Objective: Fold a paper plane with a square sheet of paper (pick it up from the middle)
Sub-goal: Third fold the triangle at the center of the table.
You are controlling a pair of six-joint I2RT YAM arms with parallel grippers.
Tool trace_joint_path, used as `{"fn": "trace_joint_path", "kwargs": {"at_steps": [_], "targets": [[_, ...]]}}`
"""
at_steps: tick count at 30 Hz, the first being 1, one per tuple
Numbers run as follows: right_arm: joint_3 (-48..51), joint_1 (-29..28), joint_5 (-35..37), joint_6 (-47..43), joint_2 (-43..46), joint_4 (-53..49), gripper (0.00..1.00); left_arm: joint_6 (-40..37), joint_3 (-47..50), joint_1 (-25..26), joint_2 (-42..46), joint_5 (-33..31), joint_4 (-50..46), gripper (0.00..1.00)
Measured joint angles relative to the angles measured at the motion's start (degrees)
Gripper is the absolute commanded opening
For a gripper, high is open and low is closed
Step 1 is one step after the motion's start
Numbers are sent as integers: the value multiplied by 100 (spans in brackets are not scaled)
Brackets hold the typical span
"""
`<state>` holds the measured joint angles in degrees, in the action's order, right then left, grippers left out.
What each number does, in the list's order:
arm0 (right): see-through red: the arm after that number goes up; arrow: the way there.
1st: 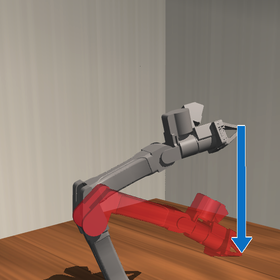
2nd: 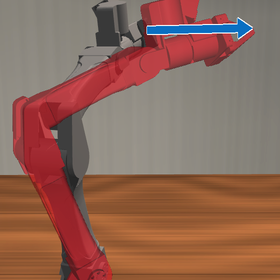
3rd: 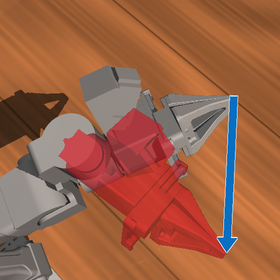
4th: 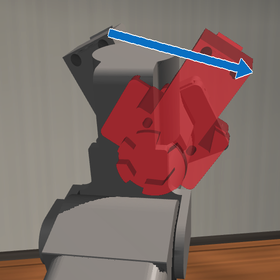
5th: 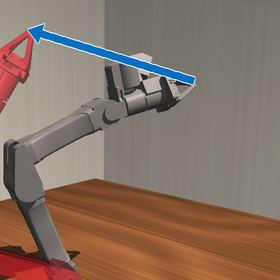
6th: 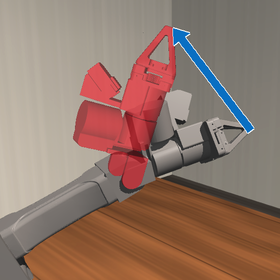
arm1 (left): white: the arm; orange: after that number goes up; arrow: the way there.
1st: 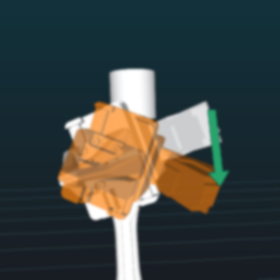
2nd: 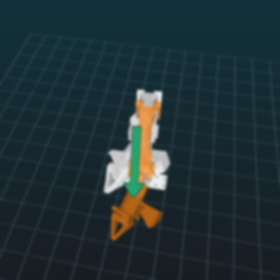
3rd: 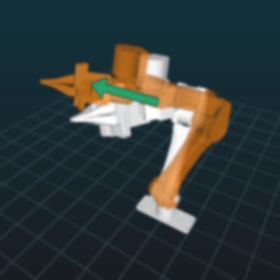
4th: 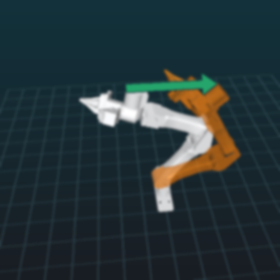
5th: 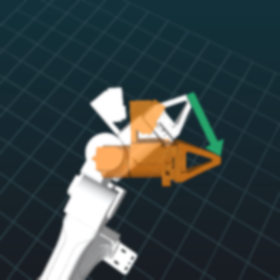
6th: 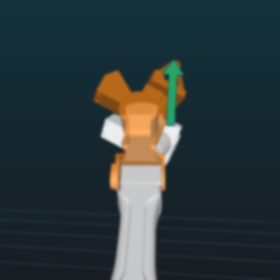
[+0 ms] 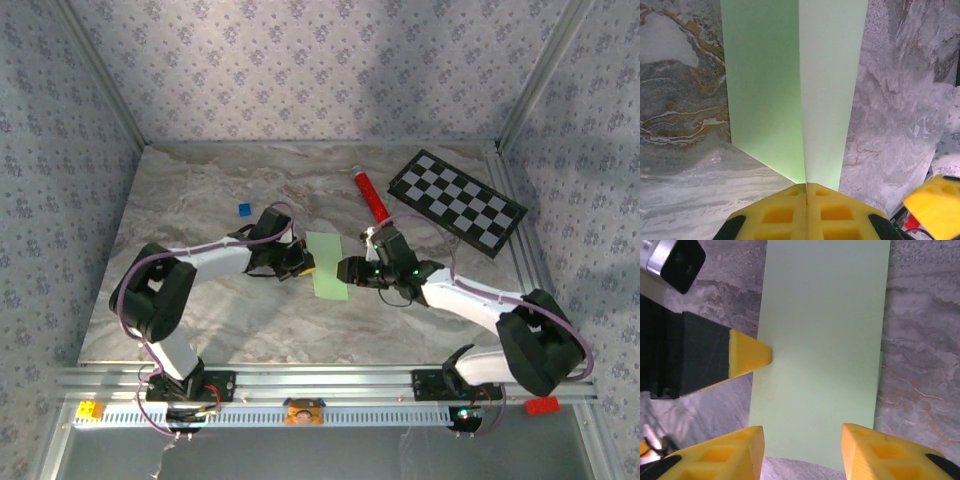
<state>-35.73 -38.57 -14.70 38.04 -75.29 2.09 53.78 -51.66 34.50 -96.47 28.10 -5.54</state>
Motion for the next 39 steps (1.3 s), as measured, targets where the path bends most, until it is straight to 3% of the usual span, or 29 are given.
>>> {"fn": "trace_joint_path", "kwargs": {"at_steps": [6,14,20,24,39], "targets": [[302,-1786,1683,-1606,275,417,51,63,28,-11,0,22,-72,4],[203,-2920,3128,-3558,-490,931,52,79,28,-11,0,63,-92,4],[57,-3206,4122,-4262,-1097,999,51,79,28,-33,4,63,-96,4],[-26,-3248,4529,-4465,-1294,1078,44,76,28,-35,4,63,-138,4],[-28,-3252,4758,-4489,-1333,1187,21,76,28,-37,4,63,-203,4]]}}
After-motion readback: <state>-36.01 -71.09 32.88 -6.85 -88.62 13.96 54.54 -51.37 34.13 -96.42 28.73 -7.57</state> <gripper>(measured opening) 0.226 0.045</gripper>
